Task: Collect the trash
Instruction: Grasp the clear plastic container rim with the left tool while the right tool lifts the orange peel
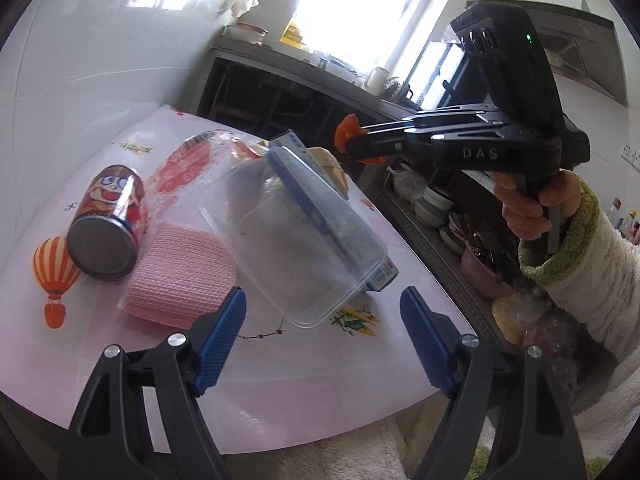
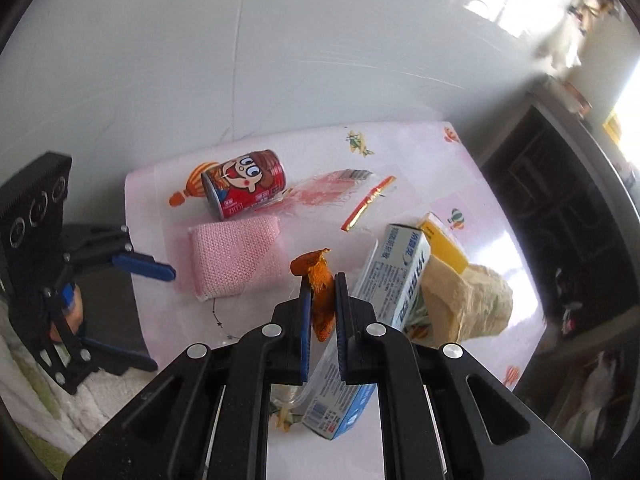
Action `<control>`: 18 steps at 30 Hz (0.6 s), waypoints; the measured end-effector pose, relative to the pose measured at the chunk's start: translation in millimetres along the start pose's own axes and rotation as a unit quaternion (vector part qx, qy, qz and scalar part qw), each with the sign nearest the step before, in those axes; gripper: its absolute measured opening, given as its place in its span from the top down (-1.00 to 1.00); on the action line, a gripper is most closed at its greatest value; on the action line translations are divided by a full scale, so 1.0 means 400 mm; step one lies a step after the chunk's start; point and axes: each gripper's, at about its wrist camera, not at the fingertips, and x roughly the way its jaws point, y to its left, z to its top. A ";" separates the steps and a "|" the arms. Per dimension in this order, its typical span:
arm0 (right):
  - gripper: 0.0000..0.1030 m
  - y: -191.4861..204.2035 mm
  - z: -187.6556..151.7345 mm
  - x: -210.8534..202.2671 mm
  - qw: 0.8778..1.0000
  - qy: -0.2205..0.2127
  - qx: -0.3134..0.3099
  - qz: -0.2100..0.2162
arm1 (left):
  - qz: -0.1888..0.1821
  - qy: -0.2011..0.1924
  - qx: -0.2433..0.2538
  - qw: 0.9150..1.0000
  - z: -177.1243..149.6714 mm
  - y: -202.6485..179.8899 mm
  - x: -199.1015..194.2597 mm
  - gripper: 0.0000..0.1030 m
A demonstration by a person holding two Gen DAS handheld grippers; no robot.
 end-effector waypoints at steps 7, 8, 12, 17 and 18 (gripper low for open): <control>0.83 -0.047 -0.178 -0.066 0.986 -0.004 0.168 -0.008 | 0.059 0.031 0.134 0.989 -0.015 -0.127 0.102 -0.15; 0.83 -0.050 -0.201 -0.078 0.982 -0.008 0.188 -0.009 | 0.075 0.036 0.158 0.984 -0.019 -0.141 0.120 -0.10; 0.82 -0.056 -0.283 -0.116 0.966 -0.024 0.257 -0.007 | 0.116 0.055 0.230 0.965 -0.035 -0.171 0.189 0.03; 0.82 -0.061 -0.353 -0.145 0.949 -0.047 0.313 0.004 | 0.173 0.073 0.291 0.938 -0.053 -0.180 0.251 0.45; 0.82 -0.062 -0.364 -0.147 0.945 -0.050 0.322 0.007 | 0.179 0.076 0.299 0.934 -0.057 -0.184 0.258 0.51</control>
